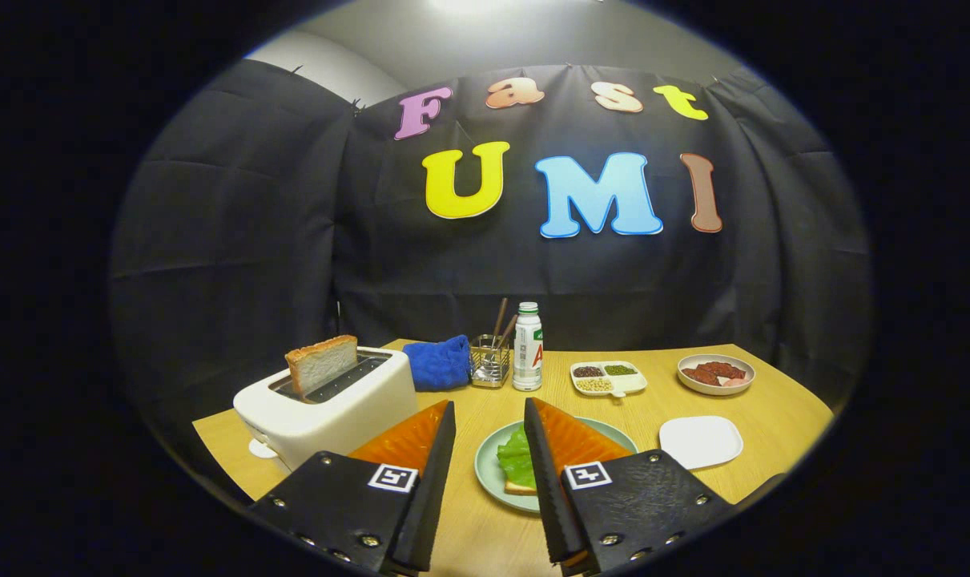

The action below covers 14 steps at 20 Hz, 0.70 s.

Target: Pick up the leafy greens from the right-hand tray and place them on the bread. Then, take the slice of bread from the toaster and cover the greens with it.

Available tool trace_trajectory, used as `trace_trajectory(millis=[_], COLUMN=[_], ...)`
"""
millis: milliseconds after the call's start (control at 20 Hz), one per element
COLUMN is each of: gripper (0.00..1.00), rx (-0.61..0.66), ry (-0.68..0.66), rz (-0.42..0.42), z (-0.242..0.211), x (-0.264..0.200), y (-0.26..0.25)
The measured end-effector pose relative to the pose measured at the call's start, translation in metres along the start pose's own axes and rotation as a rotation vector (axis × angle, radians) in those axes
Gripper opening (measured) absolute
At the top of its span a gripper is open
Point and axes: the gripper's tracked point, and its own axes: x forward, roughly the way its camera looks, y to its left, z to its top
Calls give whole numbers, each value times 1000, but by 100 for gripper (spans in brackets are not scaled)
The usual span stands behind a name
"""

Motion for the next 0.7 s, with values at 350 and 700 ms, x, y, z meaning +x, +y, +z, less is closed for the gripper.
trace_trajectory(millis=[350,700], gripper=[53,53], rx=[4,2], ry=[3,3], rz=[118,196], z=[3,11], x=[1,15], y=[76,149])
